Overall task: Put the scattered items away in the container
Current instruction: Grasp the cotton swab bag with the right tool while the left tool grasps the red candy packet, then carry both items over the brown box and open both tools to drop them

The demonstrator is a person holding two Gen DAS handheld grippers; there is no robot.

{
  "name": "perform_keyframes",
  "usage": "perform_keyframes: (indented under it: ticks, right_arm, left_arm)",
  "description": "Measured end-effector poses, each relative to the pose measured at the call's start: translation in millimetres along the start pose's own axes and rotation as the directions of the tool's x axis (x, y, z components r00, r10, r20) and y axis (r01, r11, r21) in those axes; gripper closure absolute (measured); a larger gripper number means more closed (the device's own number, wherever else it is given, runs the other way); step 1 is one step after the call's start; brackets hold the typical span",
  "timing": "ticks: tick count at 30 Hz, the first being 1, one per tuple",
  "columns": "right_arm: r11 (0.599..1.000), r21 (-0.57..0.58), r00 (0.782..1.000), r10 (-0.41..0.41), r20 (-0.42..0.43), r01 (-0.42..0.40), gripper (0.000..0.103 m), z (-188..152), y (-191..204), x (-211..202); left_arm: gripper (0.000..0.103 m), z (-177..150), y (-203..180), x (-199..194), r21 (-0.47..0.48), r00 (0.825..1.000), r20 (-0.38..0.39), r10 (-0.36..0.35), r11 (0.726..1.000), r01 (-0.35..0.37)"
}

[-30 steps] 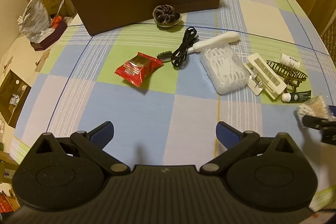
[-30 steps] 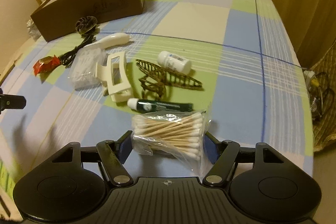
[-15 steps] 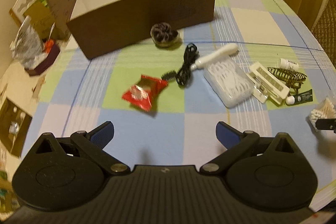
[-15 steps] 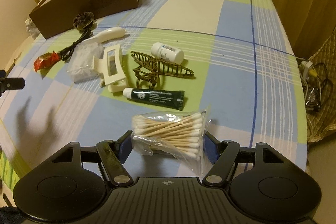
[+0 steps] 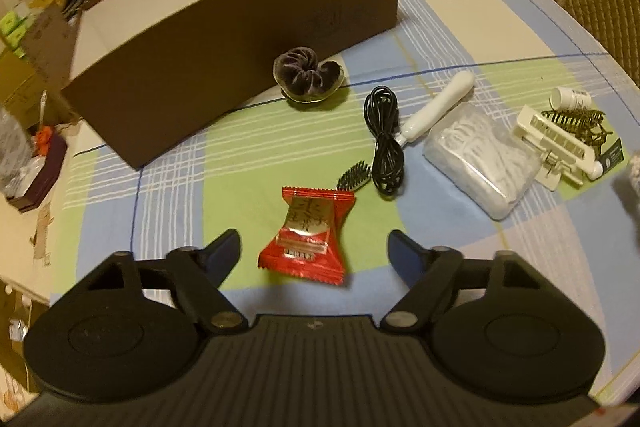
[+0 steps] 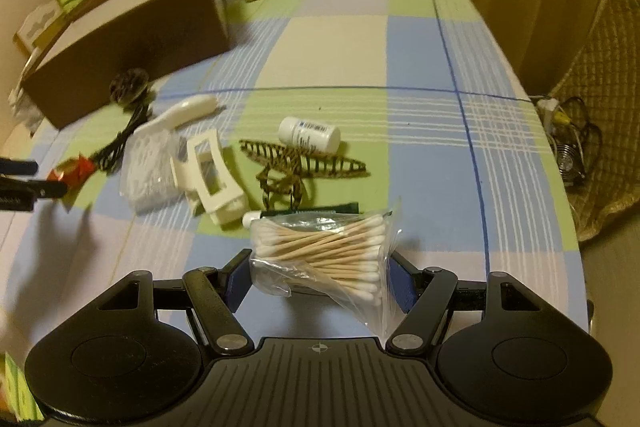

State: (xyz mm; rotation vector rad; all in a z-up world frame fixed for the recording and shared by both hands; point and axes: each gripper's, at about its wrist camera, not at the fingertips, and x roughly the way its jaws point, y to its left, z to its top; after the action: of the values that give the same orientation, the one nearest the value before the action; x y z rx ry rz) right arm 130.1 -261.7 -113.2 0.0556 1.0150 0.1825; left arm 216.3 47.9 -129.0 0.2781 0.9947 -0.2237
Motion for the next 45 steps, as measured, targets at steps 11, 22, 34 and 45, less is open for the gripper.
perform_keyframes:
  ticks: [11, 22, 34, 45]
  right_arm:
    - [0.998, 0.057, 0.998, -0.042, 0.040, 0.039, 0.036, 16.0, 6.2, -0.4]
    - [1.000, 0.011, 0.998, -0.011, 0.061, 0.011, 0.036, 37.1, 21.7, 9.1]
    - [0.996, -0.078, 0.994, 0.052, 0.099, -0.044, 0.036, 73.3, 47.4, 19.7]
    - [0.965, -0.221, 0.973, 0.175, 0.151, -0.140, 0.036, 124.4, 101.0, 26.7]
  left_arm:
    - [0.070, -2.5, 7.9, 22.0, 0.046, 0.998, -0.029, -0.057, 0.997, 0.058]
    - [0.080, -8.4, 15.5, 4.1, 0.006, 0.998, -0.016, -0.057, 0.998, 0.057]
    - [0.081, 7.5, 32.0, -27.9, -0.005, 0.999, 0.043, -0.016, 1.000, 0.016]
    - [0.080, 43.5, 55.8, -53.8, -0.016, 0.989, 0.148, -0.011, 1.000, 0.013]
